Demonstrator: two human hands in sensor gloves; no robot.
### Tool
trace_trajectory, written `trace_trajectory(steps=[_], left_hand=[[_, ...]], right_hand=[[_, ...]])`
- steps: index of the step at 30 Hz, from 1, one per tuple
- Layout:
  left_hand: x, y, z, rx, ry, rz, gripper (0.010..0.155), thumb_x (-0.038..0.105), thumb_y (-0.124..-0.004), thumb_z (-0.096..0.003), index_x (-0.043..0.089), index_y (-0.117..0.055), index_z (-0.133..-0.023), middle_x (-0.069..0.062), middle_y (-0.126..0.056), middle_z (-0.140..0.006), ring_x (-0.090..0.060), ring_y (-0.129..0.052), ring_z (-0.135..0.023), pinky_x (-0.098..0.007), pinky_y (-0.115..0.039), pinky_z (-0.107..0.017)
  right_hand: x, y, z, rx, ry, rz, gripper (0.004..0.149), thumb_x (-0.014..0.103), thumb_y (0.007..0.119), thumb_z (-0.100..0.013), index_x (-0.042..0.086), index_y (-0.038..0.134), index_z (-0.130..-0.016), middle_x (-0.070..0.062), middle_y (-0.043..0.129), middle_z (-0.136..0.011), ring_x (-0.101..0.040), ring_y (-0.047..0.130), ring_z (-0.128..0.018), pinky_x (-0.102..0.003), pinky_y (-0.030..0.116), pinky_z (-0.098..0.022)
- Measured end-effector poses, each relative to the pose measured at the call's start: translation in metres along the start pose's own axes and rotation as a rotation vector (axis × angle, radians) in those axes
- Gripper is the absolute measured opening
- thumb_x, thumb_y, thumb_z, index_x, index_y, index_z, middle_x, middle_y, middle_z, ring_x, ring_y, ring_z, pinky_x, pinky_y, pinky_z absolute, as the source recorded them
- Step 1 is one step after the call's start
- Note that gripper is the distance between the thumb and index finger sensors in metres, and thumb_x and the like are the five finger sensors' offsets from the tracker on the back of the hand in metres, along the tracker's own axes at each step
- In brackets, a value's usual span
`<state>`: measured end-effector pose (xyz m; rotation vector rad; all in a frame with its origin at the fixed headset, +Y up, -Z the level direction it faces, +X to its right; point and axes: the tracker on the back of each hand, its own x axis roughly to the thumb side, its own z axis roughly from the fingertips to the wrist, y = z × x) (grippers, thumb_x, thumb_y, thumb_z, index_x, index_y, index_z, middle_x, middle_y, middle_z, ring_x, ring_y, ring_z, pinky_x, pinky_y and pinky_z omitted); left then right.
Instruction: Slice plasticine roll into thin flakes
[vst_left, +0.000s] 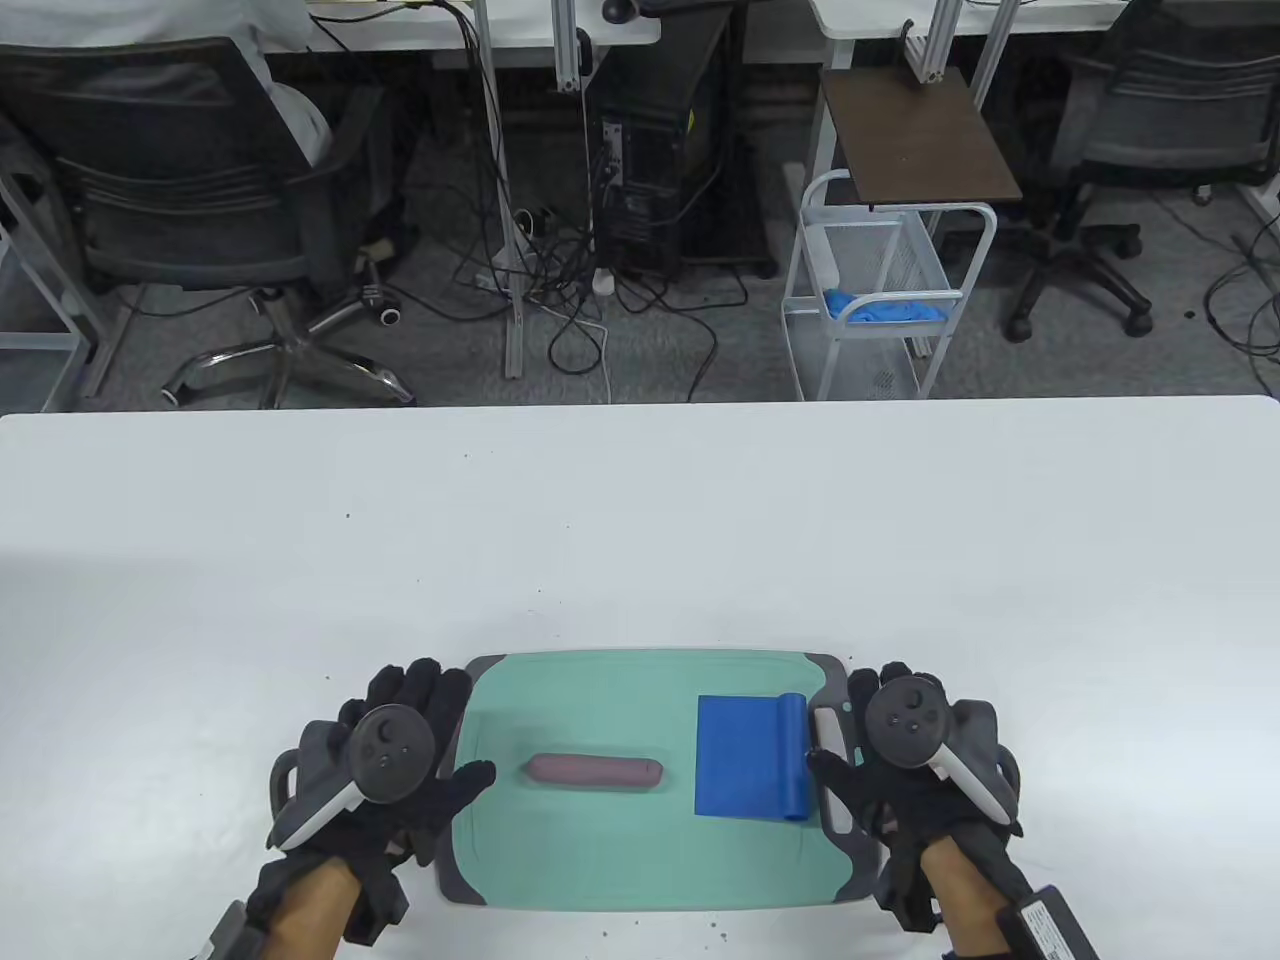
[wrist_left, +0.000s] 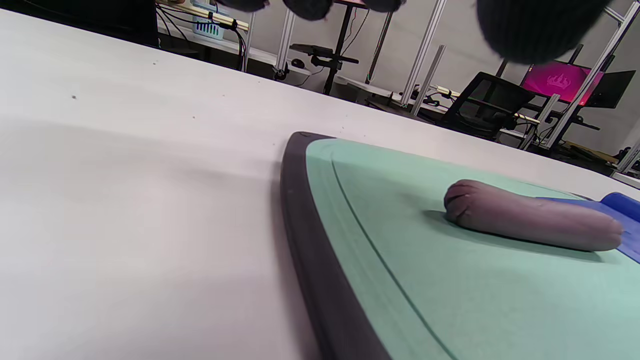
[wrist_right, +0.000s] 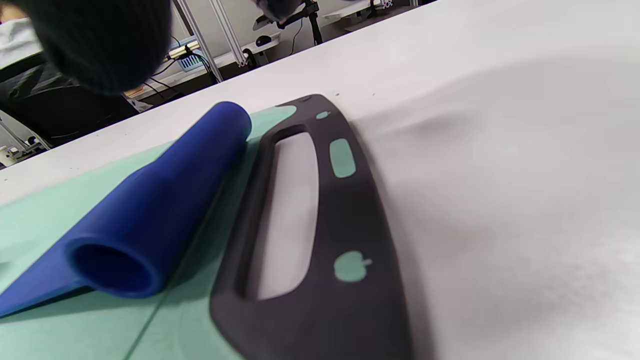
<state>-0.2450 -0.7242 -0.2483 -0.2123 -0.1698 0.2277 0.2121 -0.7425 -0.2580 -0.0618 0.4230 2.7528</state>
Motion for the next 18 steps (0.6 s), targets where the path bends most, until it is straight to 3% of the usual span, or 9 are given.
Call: trace_trajectory(steps=[18], left_hand=[[0.0017,0.0015,0.0008,0.000,-0.015,0.008,0.087,0.073,-0.066,-0.0353,0.040,-0.032,-0.108,0.003,-0.030,-0.122,-0.037,-0.036,-0.115,-0.063,-0.042,-0.079]], right_hand=[[0.0091,0.0013,0.0049,-0.022,-0.004,0.011,0.094,0.056,0.075,-0.035,0.017,0.030,-0.108,-0.020,0.020,-0.114,-0.051,0.016,-0.103,-0.068,0.029,-0.074]])
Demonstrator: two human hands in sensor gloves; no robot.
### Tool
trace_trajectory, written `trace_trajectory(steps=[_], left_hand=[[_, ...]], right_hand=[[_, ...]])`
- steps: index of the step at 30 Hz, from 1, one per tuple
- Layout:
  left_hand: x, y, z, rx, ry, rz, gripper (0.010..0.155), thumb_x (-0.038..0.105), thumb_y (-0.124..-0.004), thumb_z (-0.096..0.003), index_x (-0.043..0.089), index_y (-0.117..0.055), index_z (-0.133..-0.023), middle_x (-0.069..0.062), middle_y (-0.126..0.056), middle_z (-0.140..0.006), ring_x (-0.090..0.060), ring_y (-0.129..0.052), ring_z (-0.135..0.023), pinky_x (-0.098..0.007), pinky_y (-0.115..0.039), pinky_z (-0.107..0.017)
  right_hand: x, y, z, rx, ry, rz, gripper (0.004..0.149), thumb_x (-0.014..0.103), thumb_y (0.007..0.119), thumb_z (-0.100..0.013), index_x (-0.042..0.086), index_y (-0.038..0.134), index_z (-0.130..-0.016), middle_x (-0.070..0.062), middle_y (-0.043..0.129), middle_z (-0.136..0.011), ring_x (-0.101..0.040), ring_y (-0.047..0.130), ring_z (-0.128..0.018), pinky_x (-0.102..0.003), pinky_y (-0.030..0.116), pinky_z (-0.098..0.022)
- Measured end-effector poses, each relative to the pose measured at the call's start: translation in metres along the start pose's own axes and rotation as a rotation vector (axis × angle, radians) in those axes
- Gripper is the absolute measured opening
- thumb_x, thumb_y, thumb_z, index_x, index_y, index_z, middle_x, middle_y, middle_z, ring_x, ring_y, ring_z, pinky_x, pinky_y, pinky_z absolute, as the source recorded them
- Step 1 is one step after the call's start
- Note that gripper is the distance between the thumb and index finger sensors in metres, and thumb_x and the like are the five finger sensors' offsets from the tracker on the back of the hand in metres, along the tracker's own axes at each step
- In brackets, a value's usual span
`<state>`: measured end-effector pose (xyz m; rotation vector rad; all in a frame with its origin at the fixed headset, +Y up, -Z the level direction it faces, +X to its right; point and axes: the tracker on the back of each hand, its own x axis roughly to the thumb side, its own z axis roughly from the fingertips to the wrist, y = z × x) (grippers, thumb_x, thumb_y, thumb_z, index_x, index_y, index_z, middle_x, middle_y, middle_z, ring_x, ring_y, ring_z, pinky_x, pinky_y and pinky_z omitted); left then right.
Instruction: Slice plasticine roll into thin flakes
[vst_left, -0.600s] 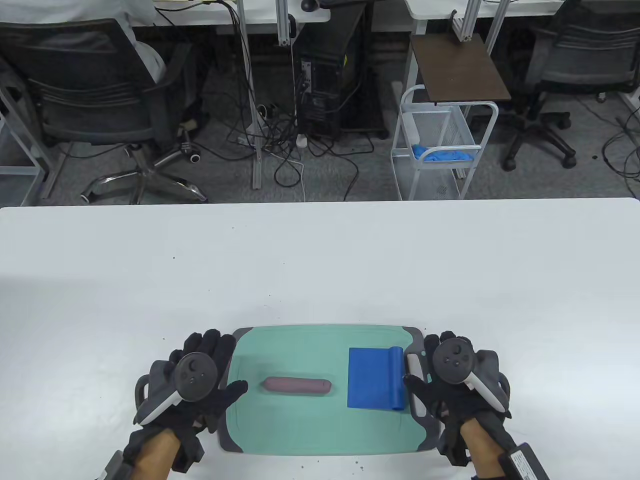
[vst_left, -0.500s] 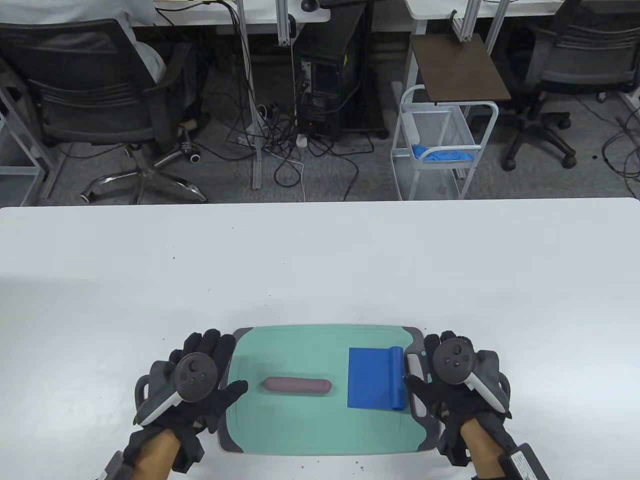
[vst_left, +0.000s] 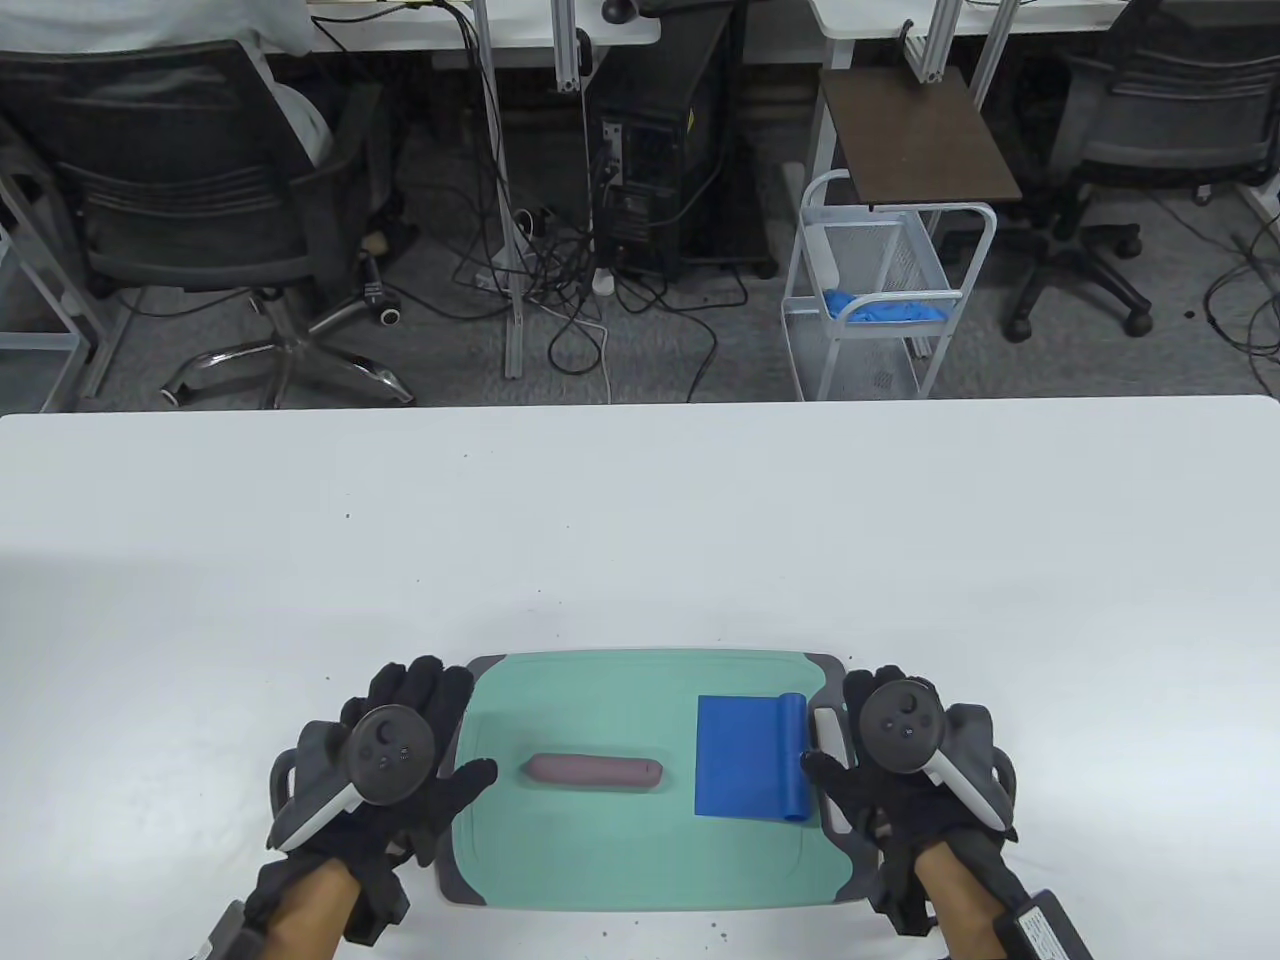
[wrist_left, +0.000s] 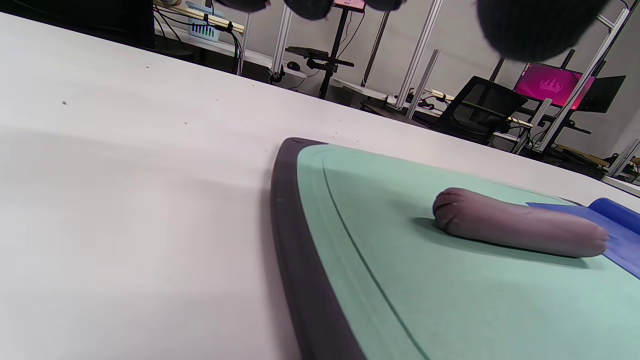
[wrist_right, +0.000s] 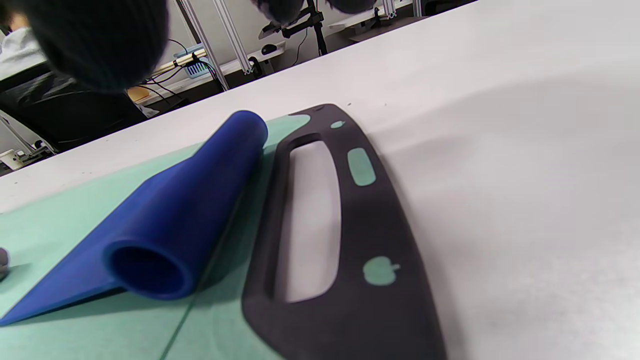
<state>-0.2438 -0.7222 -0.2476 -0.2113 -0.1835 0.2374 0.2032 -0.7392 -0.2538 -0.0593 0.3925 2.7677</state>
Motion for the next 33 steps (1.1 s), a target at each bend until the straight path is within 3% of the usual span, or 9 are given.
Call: trace_trajectory(steps=[10,19,33], left_hand=[[0.002,0.001,-0.001,-0.003,-0.007,0.003,0.086,0.073,-0.066,-0.0359,0.040,-0.031,-0.108,0.004,-0.029,-0.123,-0.037,-0.036,-0.115,-0.063,-0.042,-0.079],[0.007,-0.002,-0.002,-0.029,-0.019,0.012,0.086,0.073,-0.065,-0.0366,0.041,-0.031,-0.108,0.004,-0.030,-0.123,-0.037,-0.036,-0.115,-0.063,-0.043,-0.079],[0.009,-0.002,-0.002,-0.045,-0.015,0.016,0.085,0.073,-0.064,-0.0373,0.041,-0.031,-0.108,0.004,-0.030,-0.123,-0.037,-0.037,-0.115,-0.063,-0.044,-0.079]], right_hand=[[0.020,0.002,0.007,-0.034,0.023,0.079,0.093,0.057,0.075,-0.035,0.014,0.035,-0.108,-0.023,0.039,-0.113,-0.053,0.043,-0.101,-0.065,0.050,-0.070],[0.047,0.013,0.001,-0.006,0.095,0.174,0.088,0.053,0.076,-0.038,0.005,0.046,-0.105,-0.026,0.070,-0.100,-0.053,0.075,-0.084,-0.060,0.071,-0.056],[0.083,0.036,-0.025,0.081,0.308,0.375,0.086,0.045,0.072,-0.044,-0.004,0.034,-0.103,-0.024,0.081,-0.088,-0.049,0.088,-0.067,-0.054,0.078,-0.044]])
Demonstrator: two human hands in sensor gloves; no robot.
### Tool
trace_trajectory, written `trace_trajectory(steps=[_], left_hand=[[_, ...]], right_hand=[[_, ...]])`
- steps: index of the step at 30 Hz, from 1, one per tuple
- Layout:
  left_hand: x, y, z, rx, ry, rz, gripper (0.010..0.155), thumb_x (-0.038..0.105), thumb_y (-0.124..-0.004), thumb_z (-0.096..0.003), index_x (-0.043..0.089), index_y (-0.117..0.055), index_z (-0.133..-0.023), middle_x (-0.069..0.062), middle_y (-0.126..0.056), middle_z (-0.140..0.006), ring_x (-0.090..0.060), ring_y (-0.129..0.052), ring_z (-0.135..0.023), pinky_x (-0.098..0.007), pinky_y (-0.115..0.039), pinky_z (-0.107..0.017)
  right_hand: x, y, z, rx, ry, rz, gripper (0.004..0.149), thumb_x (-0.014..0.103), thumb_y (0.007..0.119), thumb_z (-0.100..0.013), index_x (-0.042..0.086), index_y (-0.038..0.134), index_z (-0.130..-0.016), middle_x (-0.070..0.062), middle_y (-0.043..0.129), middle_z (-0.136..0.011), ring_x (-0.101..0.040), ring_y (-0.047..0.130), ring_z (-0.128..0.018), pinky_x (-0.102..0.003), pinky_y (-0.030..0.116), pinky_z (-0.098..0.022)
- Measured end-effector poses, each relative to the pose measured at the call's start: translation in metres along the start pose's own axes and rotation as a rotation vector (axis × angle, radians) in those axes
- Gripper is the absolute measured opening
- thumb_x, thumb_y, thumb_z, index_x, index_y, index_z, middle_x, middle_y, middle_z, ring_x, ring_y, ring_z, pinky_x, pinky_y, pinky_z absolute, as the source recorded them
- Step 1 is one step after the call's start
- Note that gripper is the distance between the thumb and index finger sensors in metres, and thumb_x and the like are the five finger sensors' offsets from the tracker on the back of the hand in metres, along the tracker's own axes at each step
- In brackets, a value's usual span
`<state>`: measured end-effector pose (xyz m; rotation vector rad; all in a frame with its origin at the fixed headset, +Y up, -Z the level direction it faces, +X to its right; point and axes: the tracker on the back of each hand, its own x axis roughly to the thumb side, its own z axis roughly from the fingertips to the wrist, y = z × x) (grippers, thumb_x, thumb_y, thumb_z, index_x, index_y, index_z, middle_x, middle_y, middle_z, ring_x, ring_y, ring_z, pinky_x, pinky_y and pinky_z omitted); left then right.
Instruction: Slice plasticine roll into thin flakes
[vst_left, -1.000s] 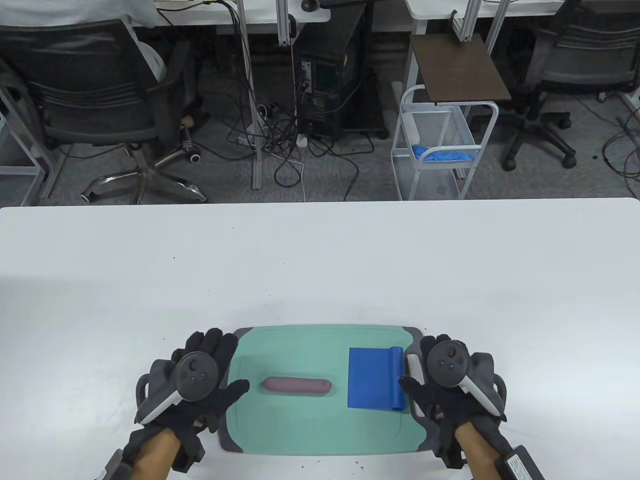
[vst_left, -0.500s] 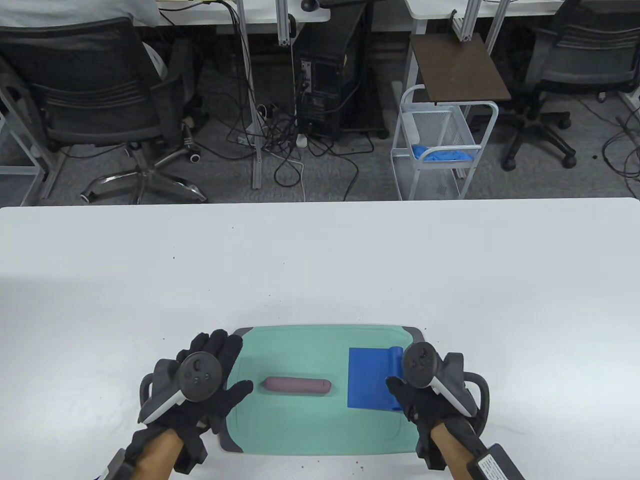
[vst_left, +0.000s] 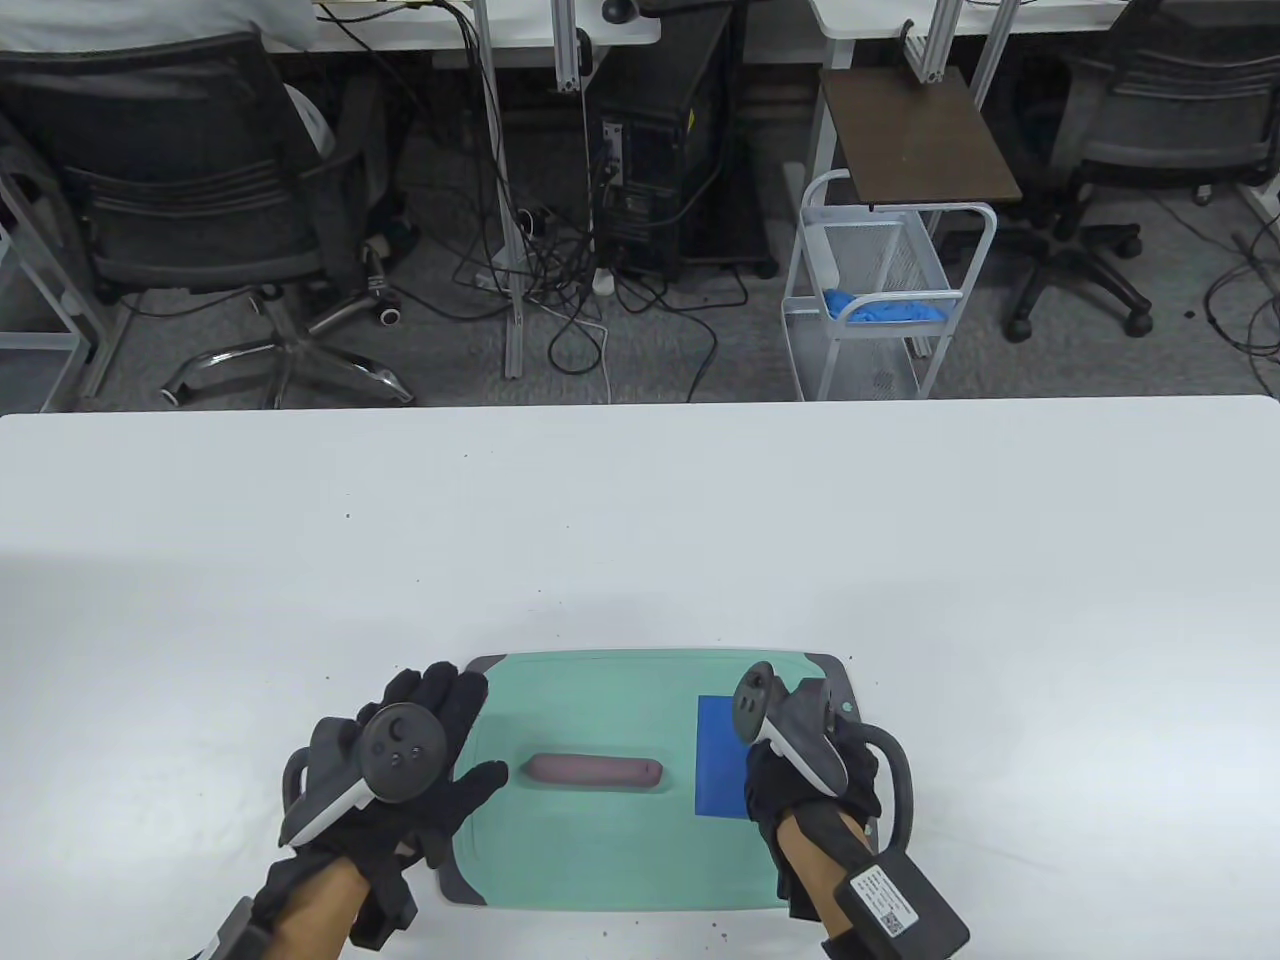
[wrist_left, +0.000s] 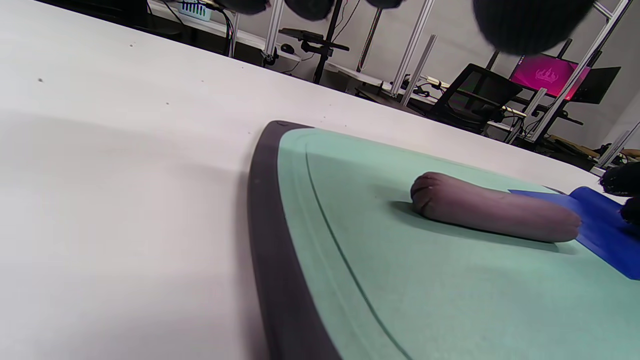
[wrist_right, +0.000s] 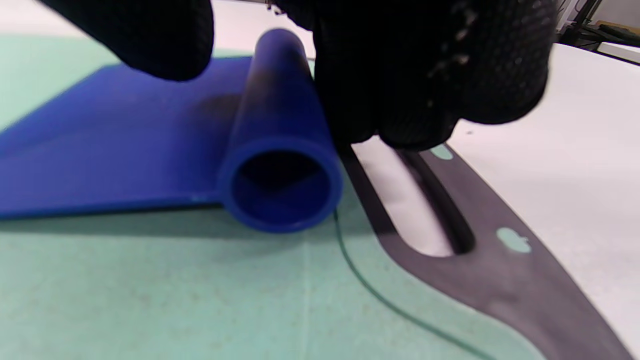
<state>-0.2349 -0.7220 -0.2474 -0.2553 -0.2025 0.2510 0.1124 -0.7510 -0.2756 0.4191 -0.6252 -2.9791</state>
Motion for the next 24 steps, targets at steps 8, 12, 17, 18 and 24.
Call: trace_trajectory(steps=[8,12,17,18,24], left_hand=[[0.001,-0.001,-0.001,-0.012,0.005,0.000,0.085,0.073,-0.064,-0.0375,0.041,-0.031,-0.108,0.004,-0.030,-0.123,-0.037,-0.037,-0.115,-0.063,-0.044,-0.079],[0.001,-0.003,-0.001,-0.022,0.007,-0.005,0.084,0.073,-0.064,-0.0376,0.041,-0.031,-0.108,0.004,-0.030,-0.123,-0.037,-0.038,-0.115,-0.062,-0.044,-0.079],[0.002,-0.003,-0.002,-0.028,0.009,-0.004,0.084,0.073,-0.064,-0.0375,0.041,-0.031,-0.108,0.004,-0.030,-0.123,-0.037,-0.038,-0.115,-0.062,-0.044,-0.079],[0.002,-0.003,-0.002,-0.029,0.010,-0.003,0.084,0.073,-0.064,-0.0376,0.041,-0.031,-0.108,0.004,-0.031,-0.123,-0.037,-0.038,-0.115,-0.063,-0.044,-0.079],[0.002,-0.003,-0.002,-0.031,0.008,0.006,0.084,0.073,-0.064,-0.0377,0.040,-0.031,-0.108,0.004,-0.030,-0.123,-0.037,-0.038,-0.115,-0.062,-0.045,-0.079]], right_hand=[[0.007,0.006,-0.002,-0.047,0.043,0.062,0.084,0.040,0.075,-0.044,-0.005,0.034,-0.101,-0.022,0.083,-0.083,-0.046,0.091,-0.064,-0.053,0.080,-0.041],[0.005,0.006,-0.001,-0.083,0.076,0.037,0.084,0.039,0.079,-0.042,-0.004,0.039,-0.102,-0.021,0.086,-0.081,-0.044,0.093,-0.061,-0.052,0.082,-0.040],[-0.004,0.006,-0.004,-0.072,0.100,-0.073,0.087,0.039,0.081,-0.041,-0.004,0.038,-0.103,-0.020,0.085,-0.081,-0.044,0.092,-0.062,-0.053,0.081,-0.041],[-0.007,0.007,-0.004,-0.064,0.097,-0.104,0.088,0.039,0.081,-0.041,-0.005,0.037,-0.102,-0.020,0.084,-0.081,-0.044,0.091,-0.062,-0.053,0.080,-0.041],[-0.014,0.005,-0.002,-0.072,0.059,-0.233,0.089,0.041,0.077,-0.041,-0.006,0.032,-0.102,-0.021,0.079,-0.081,-0.044,0.087,-0.063,-0.055,0.079,-0.043]])
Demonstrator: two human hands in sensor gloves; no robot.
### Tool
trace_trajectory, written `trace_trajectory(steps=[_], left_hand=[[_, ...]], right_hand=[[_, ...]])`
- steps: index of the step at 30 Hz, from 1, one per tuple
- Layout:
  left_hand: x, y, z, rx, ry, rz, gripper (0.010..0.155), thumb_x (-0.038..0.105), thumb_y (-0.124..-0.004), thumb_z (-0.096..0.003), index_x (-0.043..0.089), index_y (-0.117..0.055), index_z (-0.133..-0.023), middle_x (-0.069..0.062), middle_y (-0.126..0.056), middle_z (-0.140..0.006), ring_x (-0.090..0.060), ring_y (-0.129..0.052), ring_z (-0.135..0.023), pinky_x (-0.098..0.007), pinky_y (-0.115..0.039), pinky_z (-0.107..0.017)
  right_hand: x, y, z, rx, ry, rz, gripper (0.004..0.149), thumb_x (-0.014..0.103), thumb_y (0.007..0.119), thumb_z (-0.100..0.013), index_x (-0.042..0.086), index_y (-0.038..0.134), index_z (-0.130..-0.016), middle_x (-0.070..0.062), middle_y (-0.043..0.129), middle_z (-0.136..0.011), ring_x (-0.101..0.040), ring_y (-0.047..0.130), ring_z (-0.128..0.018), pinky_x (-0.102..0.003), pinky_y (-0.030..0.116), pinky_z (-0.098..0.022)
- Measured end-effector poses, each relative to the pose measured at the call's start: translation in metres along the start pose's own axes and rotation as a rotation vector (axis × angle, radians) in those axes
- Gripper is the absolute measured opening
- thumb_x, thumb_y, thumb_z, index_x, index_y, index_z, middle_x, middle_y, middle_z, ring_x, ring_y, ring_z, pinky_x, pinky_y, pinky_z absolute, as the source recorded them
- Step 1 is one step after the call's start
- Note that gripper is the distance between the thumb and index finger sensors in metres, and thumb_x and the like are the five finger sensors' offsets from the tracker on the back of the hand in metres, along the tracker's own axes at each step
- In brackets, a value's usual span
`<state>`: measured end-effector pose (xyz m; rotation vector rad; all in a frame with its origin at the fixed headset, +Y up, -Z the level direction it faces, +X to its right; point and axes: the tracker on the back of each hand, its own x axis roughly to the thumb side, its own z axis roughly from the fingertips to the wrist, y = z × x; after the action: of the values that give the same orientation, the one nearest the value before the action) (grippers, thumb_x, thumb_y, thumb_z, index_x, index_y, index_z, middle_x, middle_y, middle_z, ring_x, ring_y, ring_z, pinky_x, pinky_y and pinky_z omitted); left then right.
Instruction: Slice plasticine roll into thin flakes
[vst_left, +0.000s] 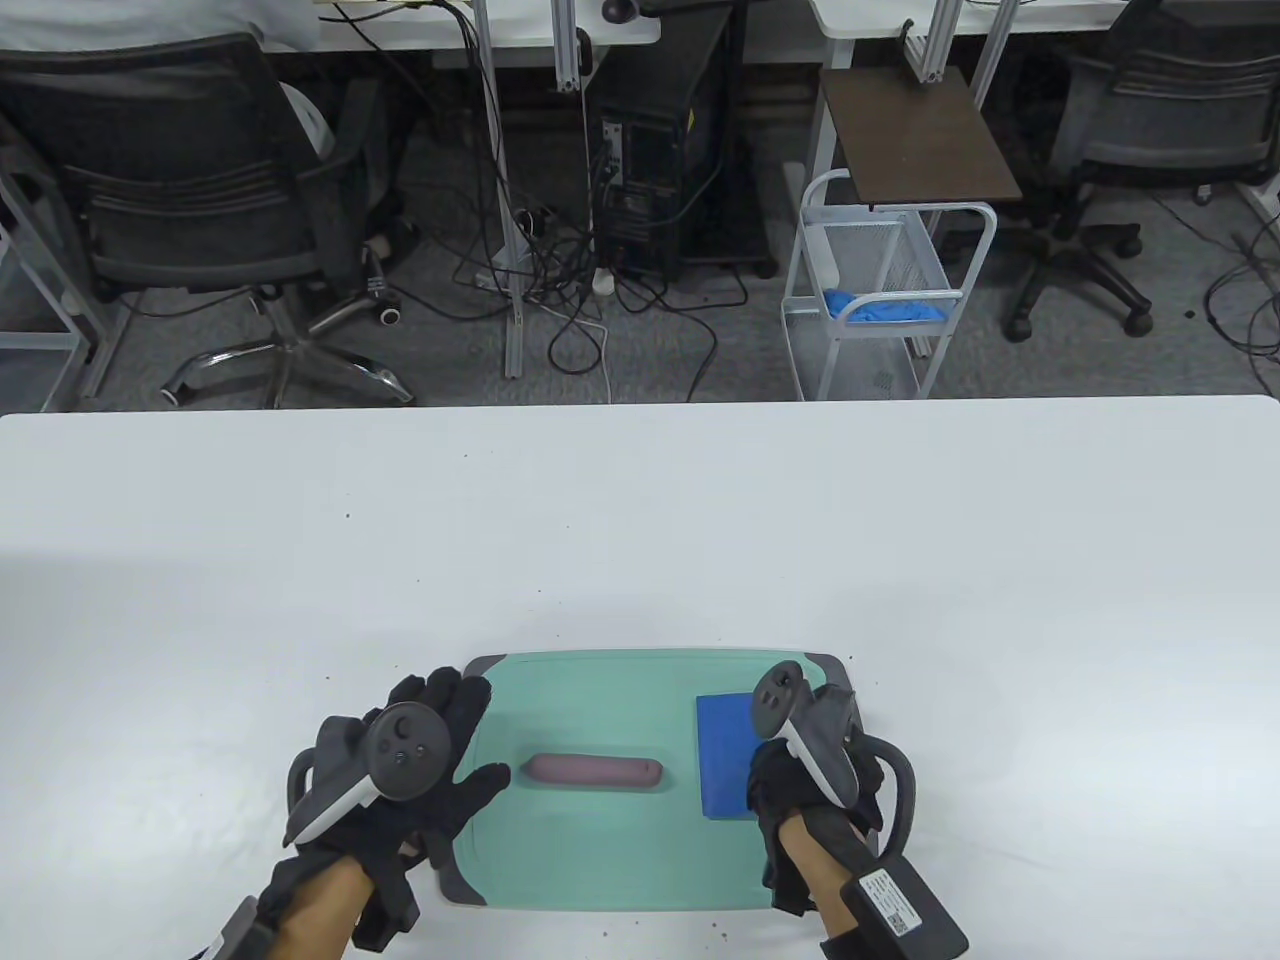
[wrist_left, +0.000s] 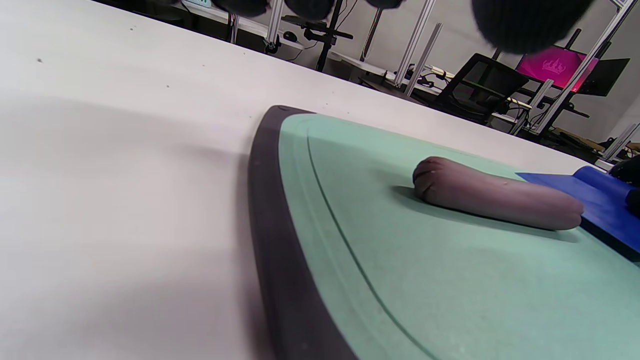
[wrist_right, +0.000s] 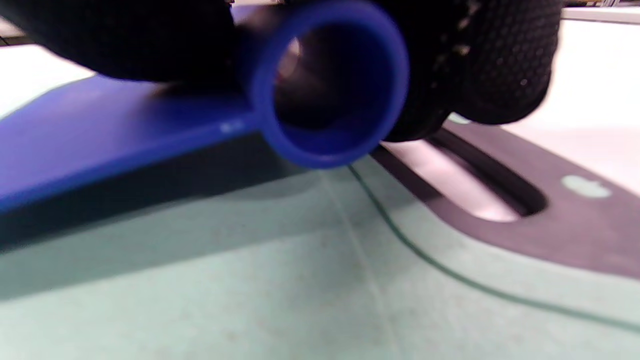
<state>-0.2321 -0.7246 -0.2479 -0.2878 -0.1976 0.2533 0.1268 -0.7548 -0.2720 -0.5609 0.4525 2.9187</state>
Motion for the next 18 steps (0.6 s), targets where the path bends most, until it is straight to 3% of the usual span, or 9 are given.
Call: trace_trajectory(steps=[4,9,15,18], left_hand=[[0.000,0.001,0.000,0.003,-0.002,0.006,0.084,0.072,-0.064,-0.0376,0.040,-0.031,-0.108,0.004,-0.031,-0.123,-0.037,-0.039,-0.115,-0.062,-0.045,-0.079],[-0.001,0.000,0.000,0.004,-0.003,0.007,0.084,0.072,-0.064,-0.0376,0.040,-0.032,-0.108,0.004,-0.031,-0.123,-0.037,-0.039,-0.115,-0.062,-0.045,-0.079],[0.001,-0.001,0.000,-0.005,-0.007,-0.001,0.084,0.072,-0.064,-0.0377,0.040,-0.032,-0.108,0.004,-0.032,-0.123,-0.037,-0.040,-0.115,-0.062,-0.045,-0.079],[0.005,-0.003,0.000,-0.015,-0.014,-0.009,0.084,0.073,-0.064,-0.0378,0.040,-0.032,-0.108,0.004,-0.033,-0.123,-0.037,-0.040,-0.115,-0.062,-0.045,-0.079]], right_hand=[[-0.002,-0.010,0.004,-0.062,-0.067,-0.128,0.085,0.037,0.072,-0.041,-0.005,0.031,-0.102,-0.016,0.084,-0.074,-0.041,0.092,-0.056,-0.054,0.082,-0.039],[-0.008,-0.025,0.014,-0.075,-0.119,-0.302,0.083,0.041,0.069,-0.042,-0.004,0.031,-0.101,-0.011,0.092,-0.060,-0.038,0.097,-0.045,-0.053,0.084,-0.031],[-0.007,-0.040,0.028,-0.131,-0.167,-0.323,0.081,0.048,0.071,-0.043,0.003,0.039,-0.102,-0.007,0.100,-0.039,-0.034,0.102,-0.027,-0.051,0.086,-0.019],[-0.003,-0.042,0.035,-0.175,-0.182,-0.303,0.079,0.049,0.073,-0.042,0.009,0.042,-0.103,-0.006,0.101,-0.037,-0.034,0.102,-0.025,-0.051,0.086,-0.018]])
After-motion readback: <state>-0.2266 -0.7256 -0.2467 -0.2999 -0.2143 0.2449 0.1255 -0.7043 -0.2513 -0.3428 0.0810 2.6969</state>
